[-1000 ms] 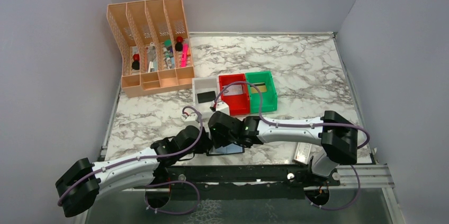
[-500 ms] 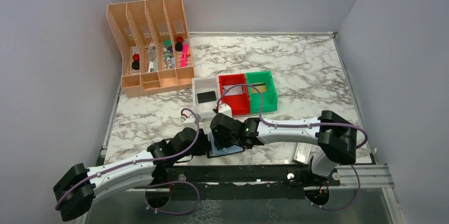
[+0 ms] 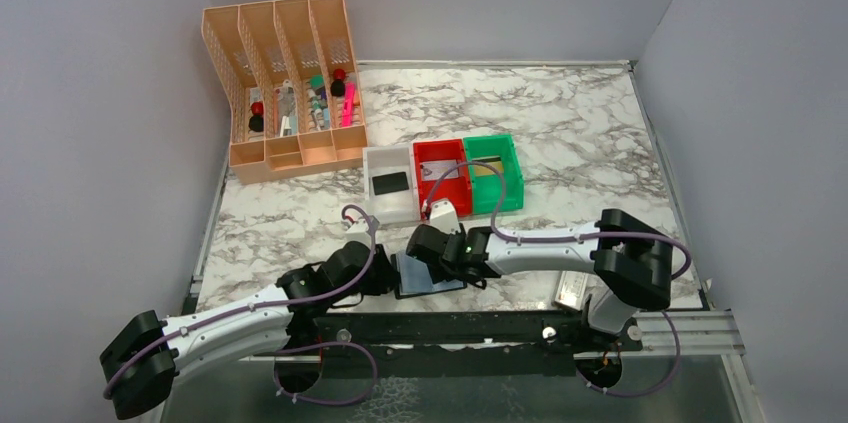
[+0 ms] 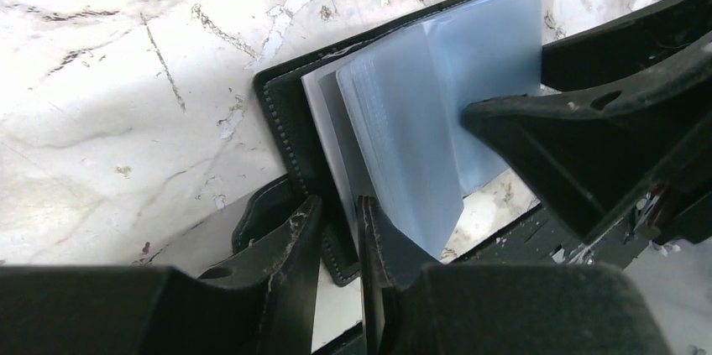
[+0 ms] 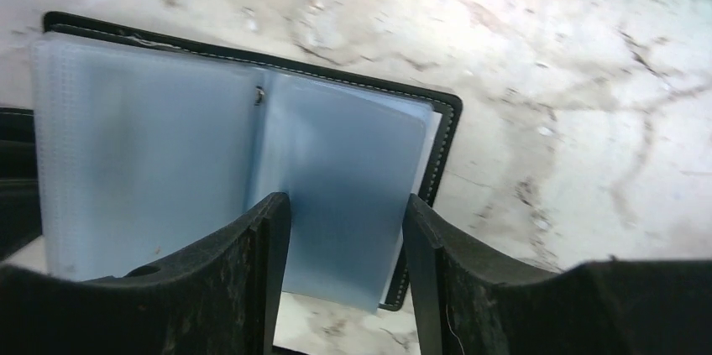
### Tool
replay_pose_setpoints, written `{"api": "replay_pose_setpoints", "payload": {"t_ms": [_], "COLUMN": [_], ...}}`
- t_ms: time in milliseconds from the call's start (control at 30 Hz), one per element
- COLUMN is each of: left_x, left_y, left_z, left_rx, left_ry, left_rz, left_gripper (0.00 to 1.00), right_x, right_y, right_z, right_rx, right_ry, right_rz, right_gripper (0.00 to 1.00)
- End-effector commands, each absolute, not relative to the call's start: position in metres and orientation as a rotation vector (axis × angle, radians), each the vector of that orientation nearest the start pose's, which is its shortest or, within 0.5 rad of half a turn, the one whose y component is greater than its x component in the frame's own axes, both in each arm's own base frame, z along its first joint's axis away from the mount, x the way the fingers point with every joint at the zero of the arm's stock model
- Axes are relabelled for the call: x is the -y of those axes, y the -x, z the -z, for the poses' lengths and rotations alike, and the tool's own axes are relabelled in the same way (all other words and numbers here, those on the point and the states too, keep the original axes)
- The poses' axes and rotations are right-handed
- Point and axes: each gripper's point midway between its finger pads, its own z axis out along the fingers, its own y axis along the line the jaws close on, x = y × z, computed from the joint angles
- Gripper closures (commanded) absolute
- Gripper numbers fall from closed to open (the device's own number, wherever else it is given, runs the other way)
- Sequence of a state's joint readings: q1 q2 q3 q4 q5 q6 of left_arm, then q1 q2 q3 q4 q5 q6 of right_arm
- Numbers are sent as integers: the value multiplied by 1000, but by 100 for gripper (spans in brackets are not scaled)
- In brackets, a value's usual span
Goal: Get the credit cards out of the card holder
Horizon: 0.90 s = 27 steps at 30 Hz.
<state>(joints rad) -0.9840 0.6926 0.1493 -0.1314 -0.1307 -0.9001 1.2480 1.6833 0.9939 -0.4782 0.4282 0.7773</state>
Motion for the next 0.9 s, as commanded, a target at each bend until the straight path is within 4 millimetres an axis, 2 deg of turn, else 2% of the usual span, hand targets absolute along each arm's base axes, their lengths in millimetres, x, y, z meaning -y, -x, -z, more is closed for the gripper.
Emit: {"api": "replay_pose_setpoints", "payload": {"t_ms": [0,67,133,300,367,500,600,667,800,867], "left_x": [208,209,209,209,209,210,211,212,212,212], "left_y": [-120,-120,-119,-118,-119,-118,-118,-118,-118,-118], "left_z": [-32,-34,-34,-34,-35,-37,-38,-38,-38,-38], "left_rx": [-2392,-2391,-2392,-2391,-2388,-2381,-2383,-2383,-2383,-2382], "left_ry": [-60,-65,-65,-64,-63,-67,-66,-72,-74,-73], "left_rz": [862,866,869,877,884,892,896,899,898,896], "left_gripper": [74,74,74,74,74,74,74,74,74,74], "right_x": [-274,-261,-257,-273,-285,-293,-299,-301,-310,-310], "right_y": [-165,-166,-166,-163,-156,-148,-142,-140,-139,-143], "right_z": [-31,-27,-26,-35,-32,-15,-2,0,-7,-13], "right_rx": [-2485,-2496,-2499,-2490,-2513,-2562,-2594,-2604,-2590,-2574], "right_ry": [404,388,381,406,446,474,491,482,484,463], "right_rz": [5,69,89,-64,-156,-194,-227,-240,-316,-311], "right_gripper": [44,44,44,34,32,33,36,45,61,62]}}
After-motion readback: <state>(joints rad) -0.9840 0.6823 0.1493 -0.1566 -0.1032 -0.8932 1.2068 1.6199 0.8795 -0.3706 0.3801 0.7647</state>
